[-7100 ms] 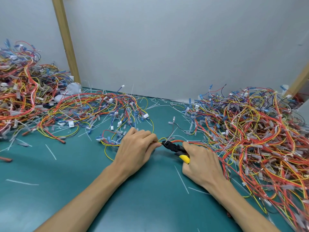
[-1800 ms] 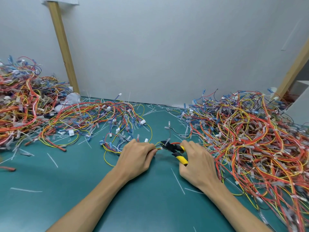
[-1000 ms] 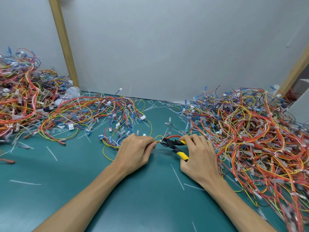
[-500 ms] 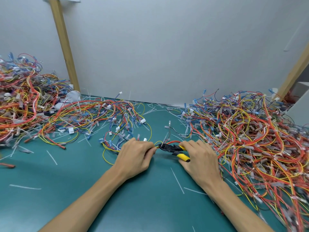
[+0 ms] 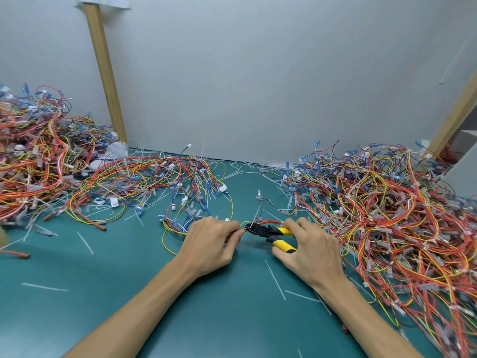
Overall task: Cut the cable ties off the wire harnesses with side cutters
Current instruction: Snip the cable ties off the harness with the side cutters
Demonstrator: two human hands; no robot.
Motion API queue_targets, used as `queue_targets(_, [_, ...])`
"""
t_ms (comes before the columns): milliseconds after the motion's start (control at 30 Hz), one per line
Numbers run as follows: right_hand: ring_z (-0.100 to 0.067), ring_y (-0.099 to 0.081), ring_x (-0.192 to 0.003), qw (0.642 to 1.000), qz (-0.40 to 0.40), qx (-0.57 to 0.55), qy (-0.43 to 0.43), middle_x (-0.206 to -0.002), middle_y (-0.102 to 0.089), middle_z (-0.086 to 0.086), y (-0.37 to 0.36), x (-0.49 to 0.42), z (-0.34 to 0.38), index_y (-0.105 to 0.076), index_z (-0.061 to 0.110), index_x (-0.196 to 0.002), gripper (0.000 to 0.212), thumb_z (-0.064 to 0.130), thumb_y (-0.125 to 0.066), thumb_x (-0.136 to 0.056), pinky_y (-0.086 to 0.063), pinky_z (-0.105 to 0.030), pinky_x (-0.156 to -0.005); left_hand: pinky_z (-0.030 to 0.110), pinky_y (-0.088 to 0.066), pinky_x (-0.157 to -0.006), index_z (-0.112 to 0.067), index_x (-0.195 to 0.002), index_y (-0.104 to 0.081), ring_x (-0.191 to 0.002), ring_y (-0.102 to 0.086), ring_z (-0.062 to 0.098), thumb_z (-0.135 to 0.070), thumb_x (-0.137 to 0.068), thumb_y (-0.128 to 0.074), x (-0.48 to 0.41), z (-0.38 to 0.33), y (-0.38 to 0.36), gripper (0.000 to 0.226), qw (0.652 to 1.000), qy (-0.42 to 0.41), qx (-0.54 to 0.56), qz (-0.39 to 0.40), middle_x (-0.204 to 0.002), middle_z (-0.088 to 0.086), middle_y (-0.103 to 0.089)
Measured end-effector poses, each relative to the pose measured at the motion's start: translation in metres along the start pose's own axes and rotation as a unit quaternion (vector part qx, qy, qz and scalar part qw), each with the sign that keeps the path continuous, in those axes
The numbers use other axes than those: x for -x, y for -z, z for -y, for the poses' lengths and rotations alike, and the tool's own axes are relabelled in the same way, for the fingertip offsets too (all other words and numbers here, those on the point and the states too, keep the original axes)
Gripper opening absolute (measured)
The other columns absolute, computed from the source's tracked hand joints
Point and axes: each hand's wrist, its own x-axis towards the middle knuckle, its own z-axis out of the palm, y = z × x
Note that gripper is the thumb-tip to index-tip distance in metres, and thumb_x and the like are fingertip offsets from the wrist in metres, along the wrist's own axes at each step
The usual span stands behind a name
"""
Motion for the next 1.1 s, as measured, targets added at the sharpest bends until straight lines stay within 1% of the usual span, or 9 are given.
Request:
queue_targets(133, [-0.021,-0.057,-0.056,0.999,0.029,0.021,0.013,-0.062,-0.054,0.008,0.001,0.0,-0.001,-0.059,0.024,-0.077,0.039,0.053,-0.079,-0.06,-0.033,-0.025,-0.045,0.031,-0.041,-0.05,-0.018,-0.067,-0.057,-0.053,-0.05,0.029,-0.035,-0.09,-0.051,0.0,0.0,0.0,0.028,1.0,-0.014,-0.026,0.006,-0.053,-0.002,-0.056])
queue_targets(300, [-0.022,-0.055,-0.065,0.996,0.086,-0.008,-0.017,-0.068,-0.046,0.01,0.0,0.001,-0.001,-0.045,0.028,-0.078,0.034,0.056,-0.063,-0.073,-0.031,-0.029,-0.052,0.024,-0.021,-0.05,-0.019,-0.06,-0.05,-0.045,-0.046,0.029,-0.029,-0.086,-0.059,-0.002,-0.006,0.004,0.029,0.992,-0.051,-0.111,0.009,-0.05,-0.002,-0.053])
queue_targets(400, [-0.022,-0.057,-0.072,0.994,0.106,-0.012,-0.03,-0.072,-0.042,0.011,-0.001,0.001,-0.001,-0.04,0.029,-0.078,0.032,0.055,-0.057,-0.074,-0.03,-0.03,-0.055,0.025,-0.028,-0.046,-0.019,-0.06,-0.049,-0.043,-0.045,0.029,-0.026,-0.085,-0.066,-0.003,-0.01,0.005,0.031,0.988,-0.054,-0.14,0.025,-0.051,-0.002,-0.054])
queue_targets(500, [-0.021,-0.059,-0.077,0.995,0.099,0.013,-0.026,-0.075,-0.053,0.009,-0.002,0.002,-0.001,-0.041,0.029,-0.081,0.033,0.053,-0.06,-0.071,-0.029,-0.029,-0.055,0.026,-0.031,-0.045,-0.019,-0.059,-0.048,-0.041,-0.044,0.029,-0.025,-0.083,-0.07,-0.003,-0.013,0.004,0.033,0.987,-0.051,-0.148,0.025,-0.05,-0.002,-0.054])
queue_targets(633, [-0.02,-0.06,-0.072,0.995,0.086,0.041,-0.014,-0.076,-0.06,0.007,-0.003,0.003,-0.001,-0.051,0.026,-0.083,0.033,0.053,-0.062,-0.068,-0.027,-0.026,-0.054,0.027,-0.037,-0.044,-0.02,-0.06,-0.048,-0.04,-0.044,0.029,-0.024,-0.082,-0.071,-0.003,-0.014,0.004,0.033,0.988,-0.049,-0.145,0.023,-0.05,-0.002,-0.054])
queue_targets(733, [-0.019,-0.06,-0.075,0.995,0.096,0.035,-0.017,-0.079,-0.06,0.008,-0.002,0.002,-0.001,-0.044,0.028,-0.084,0.033,0.054,-0.06,-0.071,-0.028,-0.027,-0.056,0.029,-0.038,-0.045,-0.019,-0.061,-0.05,-0.042,-0.046,0.03,-0.025,-0.086,-0.067,-0.003,-0.011,0.001,0.031,0.989,-0.046,-0.137,0.011,-0.052,-0.002,-0.057])
queue_targets(833, [-0.019,-0.059,-0.078,0.992,0.118,0.02,-0.023,-0.081,-0.058,0.009,-0.002,0.002,-0.002,-0.037,0.03,-0.084,0.034,0.056,-0.057,-0.074,-0.029,-0.028,-0.057,0.031,-0.04,-0.048,-0.018,-0.064,-0.052,-0.046,-0.047,0.032,-0.027,-0.09,-0.061,-0.003,-0.01,-0.002,0.029,0.992,-0.04,-0.121,0.003,-0.055,-0.001,-0.059])
queue_targets(933, [-0.02,-0.057,-0.075,0.99,0.139,0.013,-0.032,-0.074,-0.047,0.011,-0.002,0.002,-0.002,-0.037,0.029,-0.081,0.032,0.056,-0.054,-0.076,-0.03,-0.029,-0.055,0.031,-0.039,-0.048,-0.018,-0.064,-0.054,-0.046,-0.048,0.031,-0.028,-0.09,-0.059,-0.002,-0.009,-0.004,0.028,0.992,-0.038,-0.118,-0.006,-0.056,-0.001,-0.06])
queue_targets(1100, [-0.02,-0.042,-0.063,0.986,0.155,0.033,-0.043,-0.068,-0.042,0.01,-0.003,0.001,-0.001,-0.039,0.027,-0.077,0.032,0.059,-0.047,-0.077,-0.029,-0.031,-0.053,0.029,-0.036,-0.048,-0.018,-0.063,-0.054,-0.045,-0.049,0.03,-0.027,-0.087,-0.063,-0.002,-0.009,-0.003,0.027,0.991,-0.038,-0.128,-0.008,-0.054,-0.001,-0.059])
